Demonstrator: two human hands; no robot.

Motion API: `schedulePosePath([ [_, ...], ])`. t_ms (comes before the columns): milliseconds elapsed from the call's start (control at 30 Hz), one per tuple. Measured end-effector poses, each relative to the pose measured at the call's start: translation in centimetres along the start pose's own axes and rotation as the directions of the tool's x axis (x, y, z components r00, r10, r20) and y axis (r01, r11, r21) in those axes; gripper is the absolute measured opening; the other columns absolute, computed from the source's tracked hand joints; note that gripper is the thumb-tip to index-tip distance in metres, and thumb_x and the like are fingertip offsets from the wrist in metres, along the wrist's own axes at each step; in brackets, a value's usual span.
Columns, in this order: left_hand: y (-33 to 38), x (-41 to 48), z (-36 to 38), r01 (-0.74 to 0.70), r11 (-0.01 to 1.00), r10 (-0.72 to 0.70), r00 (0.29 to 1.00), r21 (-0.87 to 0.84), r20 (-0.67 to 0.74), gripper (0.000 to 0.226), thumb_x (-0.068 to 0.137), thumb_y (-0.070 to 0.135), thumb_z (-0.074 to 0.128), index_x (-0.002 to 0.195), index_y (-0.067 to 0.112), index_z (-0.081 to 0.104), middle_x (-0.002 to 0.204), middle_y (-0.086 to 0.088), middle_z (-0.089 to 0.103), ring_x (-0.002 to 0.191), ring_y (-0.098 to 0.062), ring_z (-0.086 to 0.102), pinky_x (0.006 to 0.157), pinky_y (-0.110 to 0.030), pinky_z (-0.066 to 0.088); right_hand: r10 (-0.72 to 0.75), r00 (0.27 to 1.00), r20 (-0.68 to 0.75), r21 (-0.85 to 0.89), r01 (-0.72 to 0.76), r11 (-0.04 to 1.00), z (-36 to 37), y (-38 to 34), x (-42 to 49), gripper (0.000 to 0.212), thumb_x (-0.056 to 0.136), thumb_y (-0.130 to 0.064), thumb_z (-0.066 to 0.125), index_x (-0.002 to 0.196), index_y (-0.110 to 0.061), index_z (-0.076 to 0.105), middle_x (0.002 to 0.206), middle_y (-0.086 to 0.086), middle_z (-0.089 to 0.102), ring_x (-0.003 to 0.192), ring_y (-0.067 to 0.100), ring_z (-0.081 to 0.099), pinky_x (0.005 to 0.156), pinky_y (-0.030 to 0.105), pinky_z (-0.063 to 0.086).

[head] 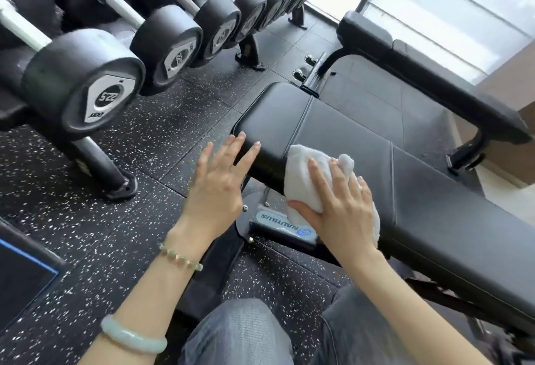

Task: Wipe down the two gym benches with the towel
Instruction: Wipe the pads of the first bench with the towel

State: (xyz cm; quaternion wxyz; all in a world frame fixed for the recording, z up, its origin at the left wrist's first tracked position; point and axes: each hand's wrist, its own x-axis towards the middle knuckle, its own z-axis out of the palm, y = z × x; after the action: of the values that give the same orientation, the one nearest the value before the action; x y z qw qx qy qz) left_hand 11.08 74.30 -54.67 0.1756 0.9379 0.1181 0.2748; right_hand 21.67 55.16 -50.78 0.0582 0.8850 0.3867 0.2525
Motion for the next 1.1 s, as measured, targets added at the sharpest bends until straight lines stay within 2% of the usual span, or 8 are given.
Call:
schedulePosePath([
  [100,0.5,0.1,0.7,-0.021,0.998,0.022,1.000,0.064,-0.013,0.083,0.066,-0.005,0.044,0.145,0.009,0.025,0.152,-0.015,0.027,0.140,-0.029,0.025,0.114,-0.051,0.013,0.035,0.999,0.021,-0.056,-0.033,0.998,-0.2,-1.3,1.6,0.075,0.084,-0.073,0.041,0.137,-0.019,0.044,0.136,0.019,0.050,0.114,0.042,0.053,0.096,0.058,0.038],
  [200,1.0,0.1,1.2,-0.068,0.993,0.068,0.998,0.101,0.004,0.083,0.067,-0.004,0.047,0.146,0.004,0.021,0.154,-0.012,0.024,0.142,-0.026,0.020,0.114,-0.050,0.010,0.026,0.999,0.032,-0.048,-0.024,0.999,-0.1,-3.2,3.5,0.078,0.081,-0.075,0.041,0.134,-0.018,0.048,0.132,0.019,0.053,0.116,0.040,0.053,0.094,0.059,0.040],
  [333,1.2,0.1,1.1,-0.093,0.989,0.093,0.996,0.116,0.006,0.079,0.069,-0.004,0.048,0.145,0.001,0.026,0.152,-0.013,0.028,0.142,-0.025,0.019,0.115,-0.049,0.007,0.018,1.000,-0.002,-0.027,-0.018,0.999,0.0,-0.6,0.7,0.077,0.084,-0.073,0.042,0.137,-0.018,0.046,0.136,0.020,0.050,0.118,0.040,0.052,0.099,0.056,0.039],
  [500,2.5,0.4,0.5,-0.140,0.984,0.144,0.989,0.112,-0.023,0.067,0.075,0.003,0.033,0.142,0.001,0.034,0.150,-0.012,0.032,0.141,-0.023,0.023,0.117,-0.048,0.010,0.033,0.999,-0.014,-0.116,-0.034,0.993,-0.3,3.3,-2.5,0.075,0.083,-0.072,0.046,0.138,-0.022,0.046,0.135,0.017,0.052,0.115,0.039,0.055,0.101,0.059,0.037],
  [667,3.9,1.1,0.8,-0.197,0.977,0.198,0.980,0.076,0.003,0.066,0.075,0.003,0.032,0.140,0.002,0.039,0.148,-0.011,0.038,0.139,-0.023,0.028,0.116,-0.049,0.012,0.043,0.998,0.034,-0.061,-0.041,0.997,-0.2,2.2,-0.4,0.075,0.082,-0.076,0.037,0.134,-0.023,0.049,0.133,0.018,0.054,0.115,0.040,0.055,0.100,0.061,0.035],
  [900,3.8,2.0,1.1,-0.299,0.951,0.294,0.953,0.076,0.071,0.060,0.076,0.004,0.039,0.136,0.000,0.044,0.141,-0.012,0.047,0.134,-0.024,0.039,0.116,-0.050,0.011,0.039,0.999,0.023,-0.044,-0.038,0.998,0.0,2.2,-0.6,0.075,0.083,-0.074,0.039,0.135,-0.021,0.050,0.136,0.018,0.051,0.120,0.042,0.049,0.102,0.064,0.031],
  [1000,4.2,1.8,1.1,-0.289,0.953,0.284,0.957,0.089,0.064,0.061,0.075,0.003,0.049,0.135,0.000,0.046,0.141,-0.012,0.047,0.134,-0.024,0.038,0.116,-0.050,0.010,0.030,0.999,0.028,-0.056,-0.028,0.998,0.0,2.3,-0.7,0.075,0.083,-0.074,0.035,0.134,-0.022,0.051,0.140,0.016,0.048,0.127,0.043,0.042,0.106,0.064,0.024],
  [1100,4.7,1.7,1.2,-0.268,0.959,0.266,0.964,0.092,0.028,0.060,0.075,0.003,0.049,0.135,-0.001,0.045,0.141,-0.013,0.047,0.134,-0.024,0.039,0.116,-0.050,0.009,0.033,0.999,0.025,-0.067,-0.031,0.997,-0.2,2.2,-0.7,0.075,0.083,-0.076,0.033,0.134,-0.024,0.052,0.144,0.013,0.044,0.133,0.044,0.035,0.108,0.064,0.019],
])
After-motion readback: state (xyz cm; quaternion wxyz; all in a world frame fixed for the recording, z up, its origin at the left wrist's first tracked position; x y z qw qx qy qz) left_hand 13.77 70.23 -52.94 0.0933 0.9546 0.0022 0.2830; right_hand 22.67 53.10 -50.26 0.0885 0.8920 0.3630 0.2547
